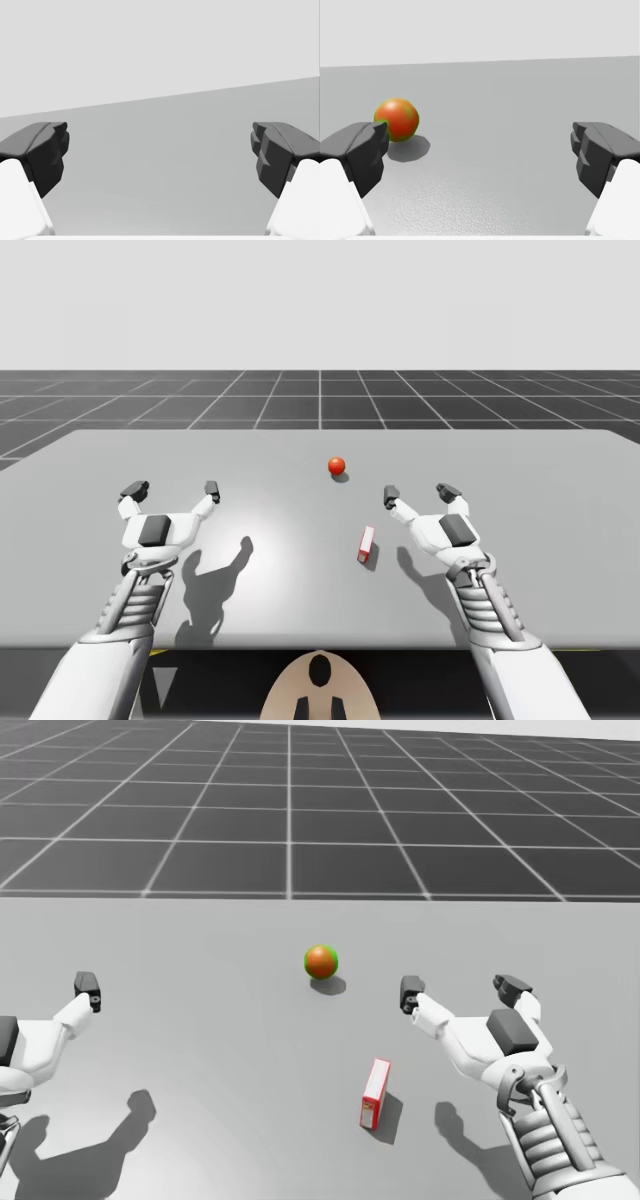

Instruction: Watch the red light. When it turns green, pick up the object.

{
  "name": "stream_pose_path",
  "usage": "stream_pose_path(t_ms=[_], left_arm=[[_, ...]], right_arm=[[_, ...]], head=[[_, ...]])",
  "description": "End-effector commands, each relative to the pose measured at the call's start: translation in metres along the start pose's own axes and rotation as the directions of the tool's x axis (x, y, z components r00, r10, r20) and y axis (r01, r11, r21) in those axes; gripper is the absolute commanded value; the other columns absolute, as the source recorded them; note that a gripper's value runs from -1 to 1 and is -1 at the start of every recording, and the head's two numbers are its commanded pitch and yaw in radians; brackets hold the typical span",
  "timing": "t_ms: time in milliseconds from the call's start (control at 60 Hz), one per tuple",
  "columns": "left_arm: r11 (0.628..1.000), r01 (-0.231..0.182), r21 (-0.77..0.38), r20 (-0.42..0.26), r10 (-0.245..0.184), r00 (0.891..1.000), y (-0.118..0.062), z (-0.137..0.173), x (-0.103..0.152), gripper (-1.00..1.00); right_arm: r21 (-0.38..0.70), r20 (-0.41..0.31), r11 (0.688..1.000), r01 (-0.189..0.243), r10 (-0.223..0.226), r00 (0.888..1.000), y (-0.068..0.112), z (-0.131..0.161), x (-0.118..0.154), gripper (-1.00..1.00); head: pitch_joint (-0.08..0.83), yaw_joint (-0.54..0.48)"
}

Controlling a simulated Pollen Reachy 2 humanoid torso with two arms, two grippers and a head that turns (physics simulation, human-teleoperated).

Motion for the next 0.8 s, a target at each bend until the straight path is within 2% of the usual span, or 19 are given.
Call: stream_pose_path(t_ms=[17,317,500,583,800], left_arm=[[1.000,0.000,-0.001,0.000,0.000,1.000,0.0001,0.0001,0.0000,-1.00],[1.000,0.004,-0.001,0.001,-0.004,1.000,-0.0001,0.0003,-0.0001,-1.00],[1.000,0.011,-0.002,0.002,-0.011,1.000,-0.0007,0.0005,-0.0002,-1.00],[1.000,0.012,-0.004,0.003,-0.012,1.000,-0.0008,0.0005,0.0001,-1.00],[1.000,0.017,-0.009,0.003,-0.017,1.000,-0.0024,0.0010,0.0003,-1.00]], right_arm=[[0.003,-0.002,1.000,0.017,-0.017,1.000,0.0044,0.0004,-0.0022,-1.00],[0.007,-0.001,1.000,0.012,-0.012,1.000,0.0045,0.0008,-0.0021,-1.00],[0.005,-0.003,1.000,0.007,-0.007,1.000,0.0040,0.0000,-0.0034,-1.00],[0.007,-0.004,1.000,0.006,-0.006,1.000,0.0041,-0.0001,-0.0034,-1.00],[0.009,-0.006,1.000,0.004,-0.004,1.000,0.0041,-0.0010,-0.0038,-1.00]], head=[[0.430,-0.07],[0.465,-0.08],[0.556,-0.11],[0.626,-0.14],[0.713,-0.17]])
